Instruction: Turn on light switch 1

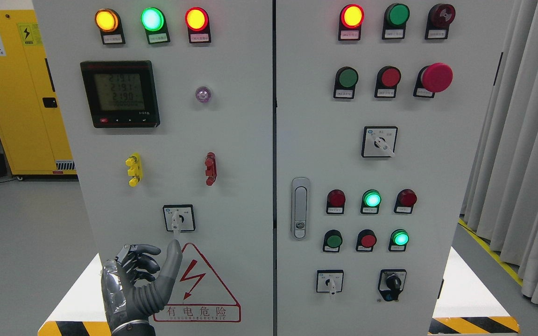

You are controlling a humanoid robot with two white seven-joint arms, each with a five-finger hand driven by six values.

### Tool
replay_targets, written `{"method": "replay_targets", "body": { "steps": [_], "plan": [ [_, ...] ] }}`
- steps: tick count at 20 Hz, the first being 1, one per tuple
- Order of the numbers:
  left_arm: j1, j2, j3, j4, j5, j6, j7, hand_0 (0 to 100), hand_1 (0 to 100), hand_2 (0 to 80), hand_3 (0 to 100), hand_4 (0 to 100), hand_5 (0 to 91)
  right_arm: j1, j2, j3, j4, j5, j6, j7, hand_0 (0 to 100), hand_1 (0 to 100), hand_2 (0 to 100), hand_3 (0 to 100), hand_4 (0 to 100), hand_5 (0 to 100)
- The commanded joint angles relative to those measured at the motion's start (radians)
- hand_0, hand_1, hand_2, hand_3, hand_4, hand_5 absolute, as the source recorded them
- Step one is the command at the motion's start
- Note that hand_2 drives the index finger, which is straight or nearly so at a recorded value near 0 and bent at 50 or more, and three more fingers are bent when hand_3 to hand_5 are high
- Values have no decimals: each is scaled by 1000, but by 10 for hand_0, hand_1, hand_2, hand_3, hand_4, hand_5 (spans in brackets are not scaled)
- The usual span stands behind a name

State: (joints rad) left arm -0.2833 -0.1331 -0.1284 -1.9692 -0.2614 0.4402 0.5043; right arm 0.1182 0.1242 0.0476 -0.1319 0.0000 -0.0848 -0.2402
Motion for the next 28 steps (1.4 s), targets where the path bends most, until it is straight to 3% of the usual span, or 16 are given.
{"method": "replay_targets", "body": {
  "steps": [1, 14, 28],
  "plan": [
    [-20, -8, 1, -2, -12, 8, 0, 141, 709, 620, 898, 833, 730, 1, 0, 0, 0, -29, 0, -1, 0, 500, 40, 0, 0, 0],
    [-63, -11, 3, 43, -12, 58, 2, 144, 709, 617, 899, 836, 728, 0, 0, 0, 0, -29, 0, -1, 0, 500, 40, 0, 0, 0],
    [-88, -13, -10, 66, -10, 74, 8, 249, 710, 615, 903, 841, 729, 0, 0, 0, 0, -29, 0, -1, 0, 500, 40, 0, 0, 0]
  ]
}}
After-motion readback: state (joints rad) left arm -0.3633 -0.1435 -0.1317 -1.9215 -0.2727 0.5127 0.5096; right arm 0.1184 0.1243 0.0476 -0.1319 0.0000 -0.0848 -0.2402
